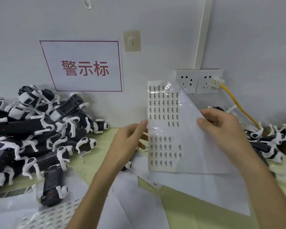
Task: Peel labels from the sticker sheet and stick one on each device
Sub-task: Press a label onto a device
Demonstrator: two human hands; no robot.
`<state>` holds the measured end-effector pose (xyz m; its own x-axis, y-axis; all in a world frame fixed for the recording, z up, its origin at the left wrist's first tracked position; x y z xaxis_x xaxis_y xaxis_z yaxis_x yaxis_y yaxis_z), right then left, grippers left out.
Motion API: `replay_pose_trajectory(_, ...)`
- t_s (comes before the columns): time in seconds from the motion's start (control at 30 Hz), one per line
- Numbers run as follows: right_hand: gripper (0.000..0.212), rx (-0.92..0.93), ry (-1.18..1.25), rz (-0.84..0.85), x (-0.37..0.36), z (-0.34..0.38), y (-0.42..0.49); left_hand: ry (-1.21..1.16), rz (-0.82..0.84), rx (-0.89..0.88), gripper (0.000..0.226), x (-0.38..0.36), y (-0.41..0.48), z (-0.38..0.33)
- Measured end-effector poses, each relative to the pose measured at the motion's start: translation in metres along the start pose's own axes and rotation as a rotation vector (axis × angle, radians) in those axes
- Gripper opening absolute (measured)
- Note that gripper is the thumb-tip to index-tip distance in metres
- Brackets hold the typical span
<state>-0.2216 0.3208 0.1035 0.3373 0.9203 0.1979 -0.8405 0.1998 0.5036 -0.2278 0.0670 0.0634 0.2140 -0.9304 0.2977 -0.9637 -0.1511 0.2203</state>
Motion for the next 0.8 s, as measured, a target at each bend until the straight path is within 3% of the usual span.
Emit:
replay_pose_trajectory(0.07, 0.047, 0.025, -0.017, -0.004, -0.001, 0.002, -0.001, -0.169, 0.129, 0.074, 0.049, -0.017, -0.010, -0.009)
replay_pose_trajectory(0.1, 0.044, 0.033, -0.032, -0.019, -0.001, 0.003, -0.001, -0.196, 0.146, 0.075, 0.037, -0.022, -0.015, -0.012)
replay_pose_trajectory(0.17, 0.035, 0.042, -0.091, -0.060, -0.003, 0.004, -0.002, -0.247, 0.099, 0.069, 0.014, -0.024, -0.019, -0.014)
replay_pose_trajectory(0.23, 0.033, 0.132, -0.228, -0.135, -0.006, 0.013, -0.005, -0.314, 0.036, 0.089, 0.009, -0.022, -0.020, -0.013)
replay_pose_trajectory(0.3, 0.034, 0.228, -0.259, -0.157, -0.014, 0.029, -0.011, -0.379, -0.020, 0.106, 0.009, -0.019, -0.019, -0.013)
replay_pose_trajectory(0.4, 0.020, 0.252, -0.135, -0.009, -0.038, 0.043, -0.024, -0.454, -0.103, 0.124, 0.010, -0.014, -0.018, -0.013)
replay_pose_trajectory(0.5, 0.019, 0.255, -0.118, 0.093, -0.055, 0.043, -0.032, -0.527, -0.144, 0.148, 0.013, -0.013, -0.018, -0.012)
replay_pose_trajectory(0.67, 0.026, 0.280, -0.123, 0.038, -0.062, 0.041, -0.036, -0.674, -0.095, 0.241, 0.041, -0.014, -0.020, -0.014)
replay_pose_trajectory(0.8, 0.021, 0.291, -0.100, -0.012, -0.065, 0.039, -0.038, -0.738, -0.077, 0.243, 0.031, -0.015, -0.023, -0.018)
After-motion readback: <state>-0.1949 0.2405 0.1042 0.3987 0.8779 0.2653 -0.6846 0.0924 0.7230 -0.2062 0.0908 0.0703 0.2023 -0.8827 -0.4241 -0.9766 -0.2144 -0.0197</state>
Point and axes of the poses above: each hand's wrist, its own y-axis towards the middle knuckle, its own x-axis out of the back of the hand, z = x × y, the point moved 6 cm from there along y, towards the middle knuckle, and after that the axes turned 10 degrees about -z, right-handed, at the moved point
